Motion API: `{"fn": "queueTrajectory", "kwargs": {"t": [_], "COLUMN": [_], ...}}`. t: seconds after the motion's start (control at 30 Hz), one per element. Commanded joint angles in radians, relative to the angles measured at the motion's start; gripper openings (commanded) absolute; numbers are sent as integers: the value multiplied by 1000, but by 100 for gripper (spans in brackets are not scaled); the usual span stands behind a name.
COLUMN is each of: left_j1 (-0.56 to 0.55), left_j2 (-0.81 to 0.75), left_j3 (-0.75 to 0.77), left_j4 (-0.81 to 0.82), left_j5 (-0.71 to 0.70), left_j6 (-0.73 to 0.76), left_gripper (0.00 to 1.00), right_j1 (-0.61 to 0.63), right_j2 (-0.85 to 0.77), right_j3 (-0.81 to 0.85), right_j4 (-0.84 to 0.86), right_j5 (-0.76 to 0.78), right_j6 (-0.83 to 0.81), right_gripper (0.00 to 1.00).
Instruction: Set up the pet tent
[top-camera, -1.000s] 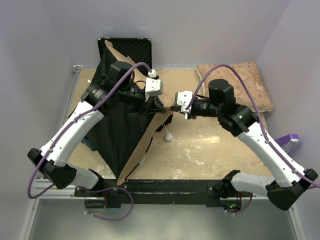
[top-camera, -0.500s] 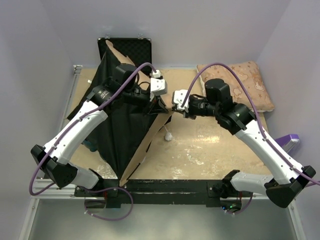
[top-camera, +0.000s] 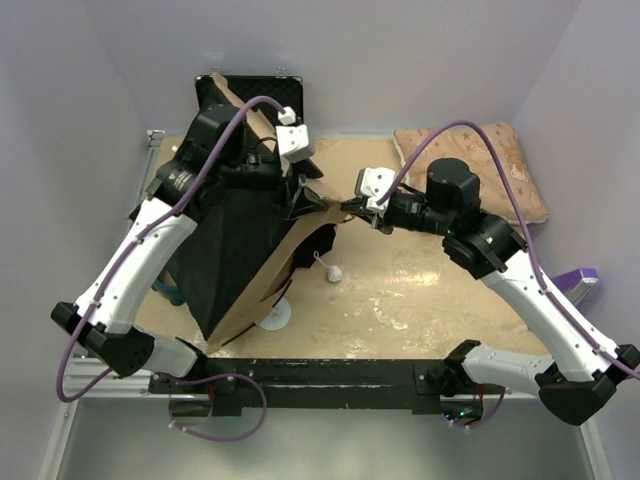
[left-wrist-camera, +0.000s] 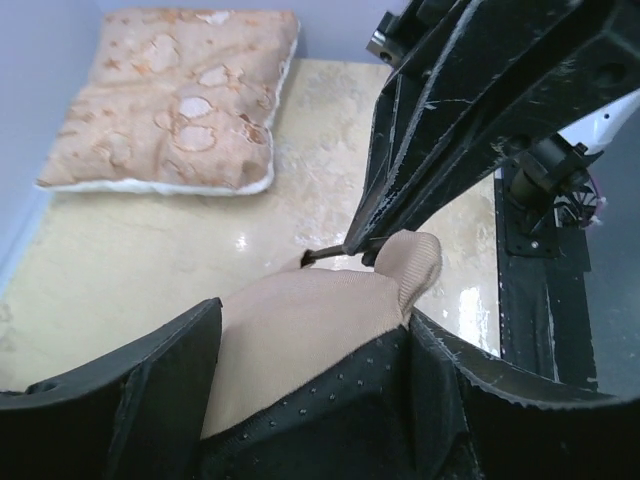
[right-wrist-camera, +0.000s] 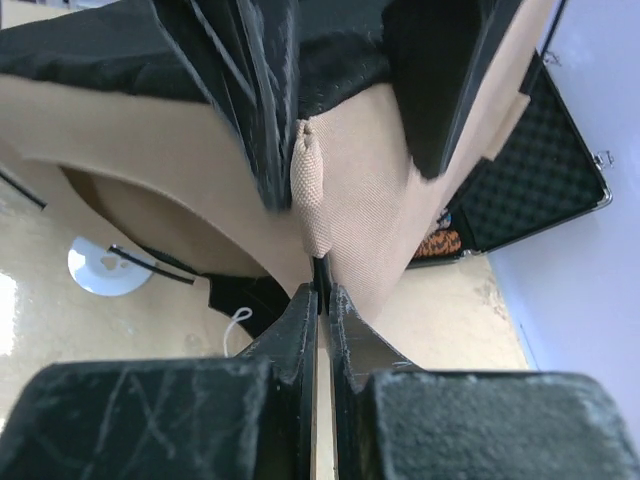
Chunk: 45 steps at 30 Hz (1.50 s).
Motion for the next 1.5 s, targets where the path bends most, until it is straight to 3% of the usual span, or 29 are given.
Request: {"fn": "queueTrajectory", "kwargs": {"t": [0.0,0.27,0.5,0.77,0.87,0.9,0.97,1.03,1.13,1.3,1.47], "left_j1": [17,3,-129,-137,-137,-138,-132,-117,-59,-25,-25], "left_j2": [-84,-72,-37,9,6,3,-8,-21,-26,-47,-121], "left_j3": [56,140,148,173,170,165,166,179,229,253,179], "left_j4": [14,-83,-106,-112,-105,-89,-56,-13,49,104,211], "left_j5": [-36,21,-22,-70,-88,-102,-131,-165,-166,-178,-214], "left_j6": [2,172,198,216,226,217,203,200,168,164,166], "left_gripper": [74,81,65,28,3,0,0,0,0,0,0], "right_j1": [6,6,6,6,8,5,6,3,-64,-324,-434], "right_j2": [-42,-10,12,24,15,10,-1,-22,-57,-108,-44], "right_j3": [-3,55,95,135,132,132,118,107,71,-92,-253], "right_j4": [45,88,97,81,84,87,102,119,145,186,275], "right_j5": [-21,-29,-47,-72,-69,-58,-32,40,68,-67,-231], "right_j6": [97,106,106,83,83,92,133,196,314,426,480], "right_gripper": [0,0,0,0,0,4,40,67,84,88,88]}}
